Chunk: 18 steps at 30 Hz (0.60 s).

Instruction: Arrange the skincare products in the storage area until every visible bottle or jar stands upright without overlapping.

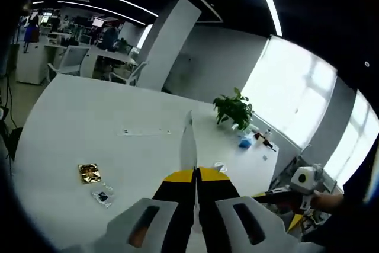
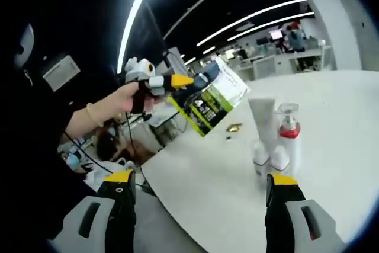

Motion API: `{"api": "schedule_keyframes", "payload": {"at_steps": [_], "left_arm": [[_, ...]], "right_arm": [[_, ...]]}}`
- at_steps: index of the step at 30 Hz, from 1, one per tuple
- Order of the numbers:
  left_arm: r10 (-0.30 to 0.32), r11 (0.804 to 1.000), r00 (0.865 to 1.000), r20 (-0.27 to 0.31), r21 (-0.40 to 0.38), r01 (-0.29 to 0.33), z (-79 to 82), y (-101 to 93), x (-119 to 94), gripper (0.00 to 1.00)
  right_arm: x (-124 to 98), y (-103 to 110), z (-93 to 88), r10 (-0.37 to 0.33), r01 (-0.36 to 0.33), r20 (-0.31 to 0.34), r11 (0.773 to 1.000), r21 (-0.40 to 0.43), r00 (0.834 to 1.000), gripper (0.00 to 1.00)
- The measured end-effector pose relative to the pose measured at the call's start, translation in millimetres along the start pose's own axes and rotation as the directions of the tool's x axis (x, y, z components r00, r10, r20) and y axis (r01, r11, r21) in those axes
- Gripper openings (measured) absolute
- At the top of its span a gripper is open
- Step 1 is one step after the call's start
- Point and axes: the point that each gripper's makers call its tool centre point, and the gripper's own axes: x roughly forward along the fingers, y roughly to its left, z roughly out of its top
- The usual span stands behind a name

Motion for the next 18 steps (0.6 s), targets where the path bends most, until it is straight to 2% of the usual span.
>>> {"api": "schedule_keyframes", "payload": {"at_steps": [4,8,10,15,18], "left_arm": [[-0.052,0.999,0.998,0.026,-0.014,0.052,6.2,-12.9,-10.2,0.00],[-0.099,0.995,0.994,0.033,0.003,0.099,2.8,-51.6,-15.4,0.00],[-0.126,0.992,0.991,0.039,0.005,0.126,5.0,-55.7,-17.5,0.00],[-0.176,0.984,0.983,0.055,0.001,0.176,9.7,-70.0,-24.8,0.00],[-0.194,0.981,0.979,0.054,0.003,0.194,7.4,-79.2,-26.3,0.00]], "right_arm": [[3.1,10.9,4.2,0.029,-0.029,0.004,1.000,-0.011,1.000,0.95],[5.3,20.4,9.6,0.070,-0.070,0.017,0.998,-0.005,0.997,0.95],[5.6,25.8,14.9,0.094,-0.094,0.036,0.996,0.002,0.995,0.95],[8.4,29.3,15.7,0.126,-0.126,0.025,0.992,-0.009,0.992,0.94],[10.5,34.6,21.6,0.174,-0.176,0.059,0.984,0.021,0.983,0.93]]}}
